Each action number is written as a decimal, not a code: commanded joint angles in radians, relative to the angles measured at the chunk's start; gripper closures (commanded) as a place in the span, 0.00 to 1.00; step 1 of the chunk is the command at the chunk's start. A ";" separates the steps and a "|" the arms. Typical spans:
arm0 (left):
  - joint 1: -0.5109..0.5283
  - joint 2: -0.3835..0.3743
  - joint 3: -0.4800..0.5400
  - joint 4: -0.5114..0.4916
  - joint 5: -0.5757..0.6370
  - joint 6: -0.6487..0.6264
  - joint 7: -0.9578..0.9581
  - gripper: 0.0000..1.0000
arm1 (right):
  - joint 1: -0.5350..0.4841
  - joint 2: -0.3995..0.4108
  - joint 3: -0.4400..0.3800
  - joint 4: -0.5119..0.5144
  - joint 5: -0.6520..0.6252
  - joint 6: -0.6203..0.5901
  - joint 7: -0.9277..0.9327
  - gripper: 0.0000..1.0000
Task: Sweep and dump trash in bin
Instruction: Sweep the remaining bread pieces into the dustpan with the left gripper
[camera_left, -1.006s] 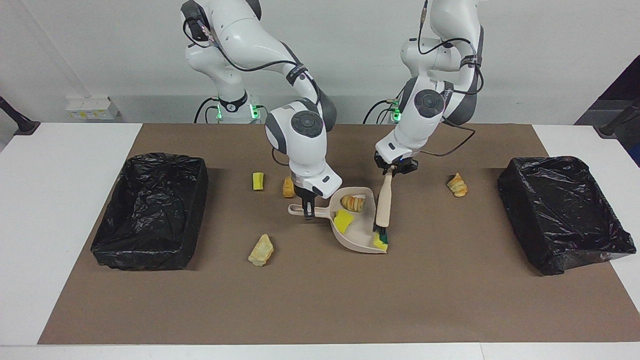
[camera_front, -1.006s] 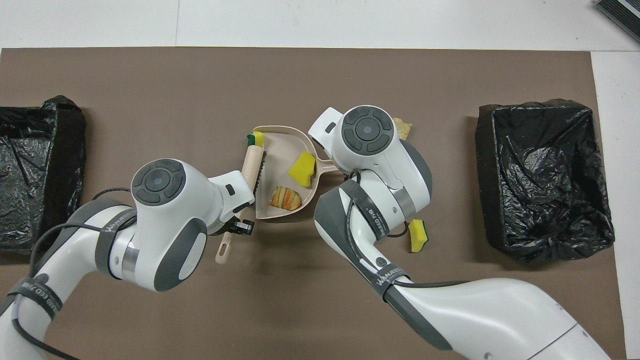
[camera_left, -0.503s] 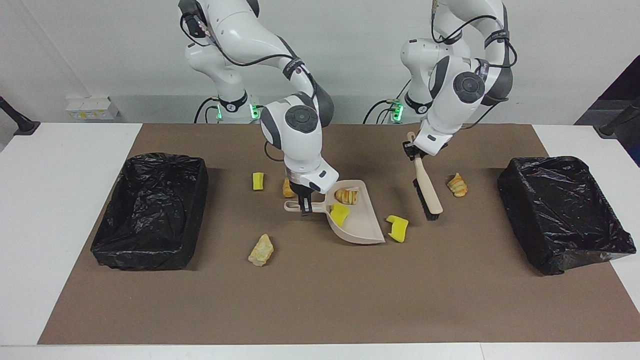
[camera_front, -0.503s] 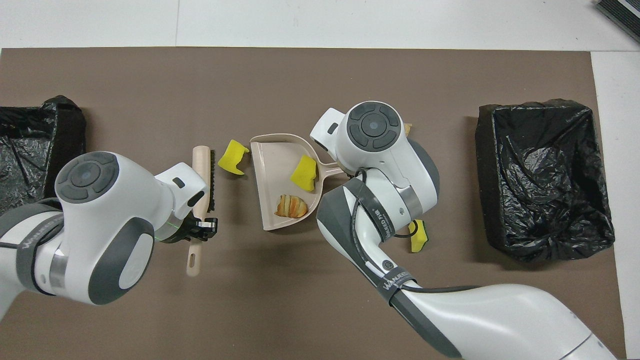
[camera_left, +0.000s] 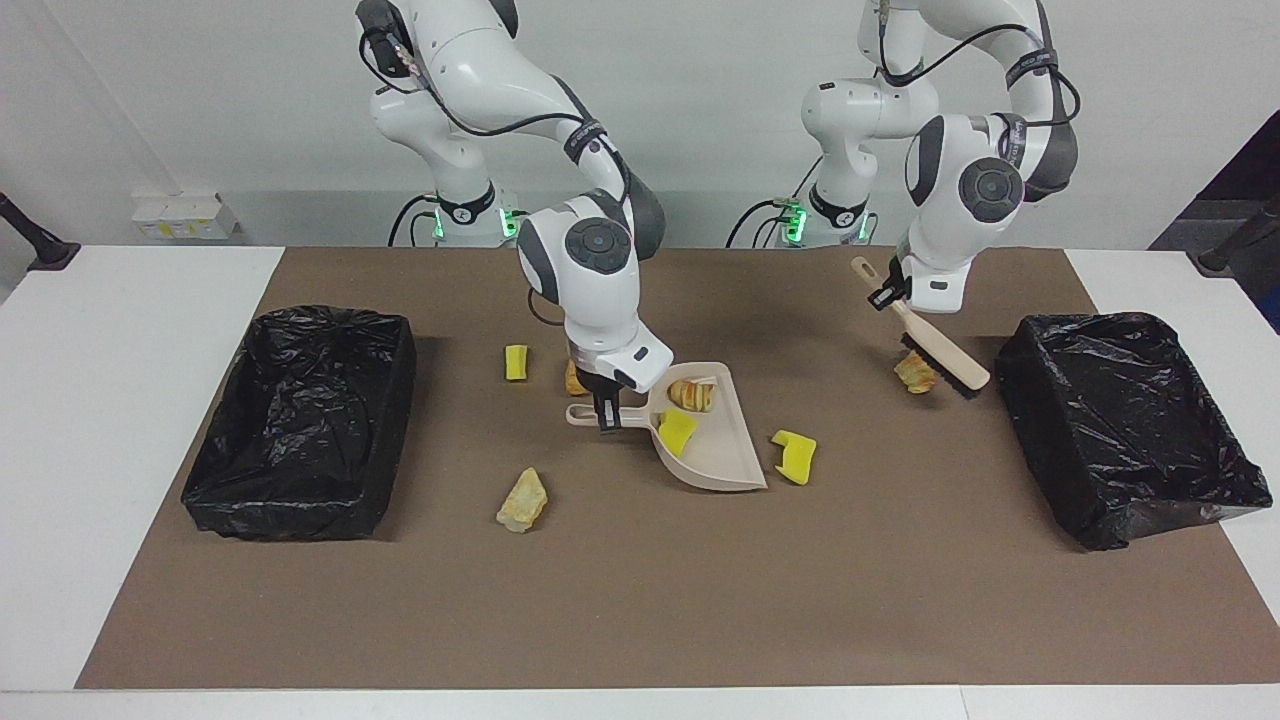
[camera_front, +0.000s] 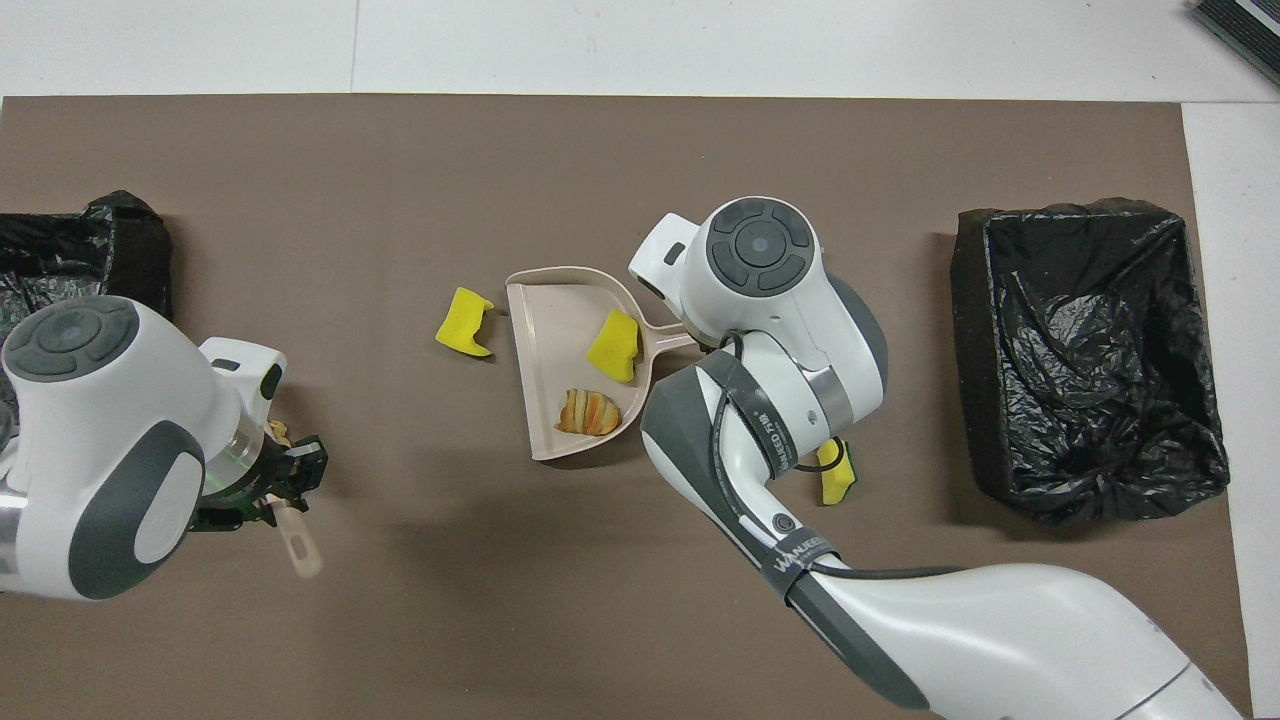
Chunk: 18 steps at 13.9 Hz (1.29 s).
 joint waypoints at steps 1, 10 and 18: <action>0.033 -0.140 -0.013 -0.165 0.014 0.025 -0.039 1.00 | -0.017 0.010 0.010 0.000 0.050 0.033 -0.023 1.00; 0.025 -0.063 -0.016 -0.251 -0.046 0.309 0.398 1.00 | 0.022 0.010 0.006 0.004 0.011 -0.030 0.239 1.00; -0.033 0.169 -0.021 -0.001 -0.160 0.374 0.573 1.00 | 0.046 -0.015 0.009 -0.011 -0.131 -0.096 0.239 1.00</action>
